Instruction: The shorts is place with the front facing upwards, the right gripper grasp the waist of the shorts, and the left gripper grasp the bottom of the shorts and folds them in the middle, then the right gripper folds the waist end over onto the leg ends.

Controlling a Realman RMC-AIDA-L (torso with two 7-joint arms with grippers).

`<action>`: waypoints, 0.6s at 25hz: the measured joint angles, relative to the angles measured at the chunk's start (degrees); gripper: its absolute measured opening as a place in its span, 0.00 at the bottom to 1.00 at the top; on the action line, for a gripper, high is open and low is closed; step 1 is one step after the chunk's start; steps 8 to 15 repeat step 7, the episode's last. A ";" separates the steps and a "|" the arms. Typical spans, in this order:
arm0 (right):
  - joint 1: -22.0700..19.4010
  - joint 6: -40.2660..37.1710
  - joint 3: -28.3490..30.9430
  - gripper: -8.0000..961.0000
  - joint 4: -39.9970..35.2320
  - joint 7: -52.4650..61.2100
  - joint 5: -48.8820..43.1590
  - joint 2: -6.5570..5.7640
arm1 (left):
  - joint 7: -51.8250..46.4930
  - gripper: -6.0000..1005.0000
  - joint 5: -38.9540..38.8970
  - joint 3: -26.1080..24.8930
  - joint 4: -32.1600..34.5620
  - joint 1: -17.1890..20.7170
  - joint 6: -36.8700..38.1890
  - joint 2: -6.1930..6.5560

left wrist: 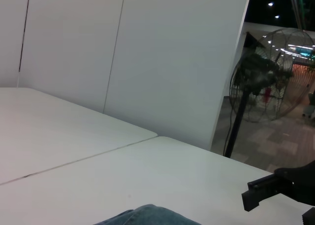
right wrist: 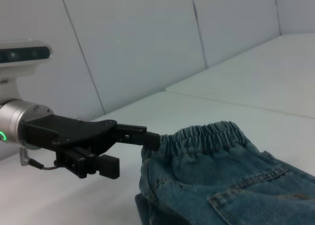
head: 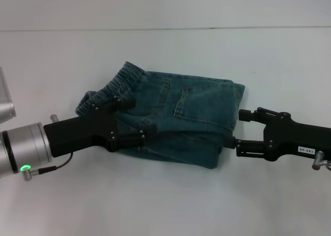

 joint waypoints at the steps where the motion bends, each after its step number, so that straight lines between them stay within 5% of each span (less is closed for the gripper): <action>1: 0.05 0.02 -0.06 0.98 0.00 0.02 0.01 0.00 | -0.01 0.94 0.00 0.01 0.00 0.00 -0.03 0.00; 15: 0.21 0.05 -0.15 0.98 0.04 0.04 0.09 0.00 | -0.03 0.94 0.01 0.05 0.05 0.00 -0.25 -0.08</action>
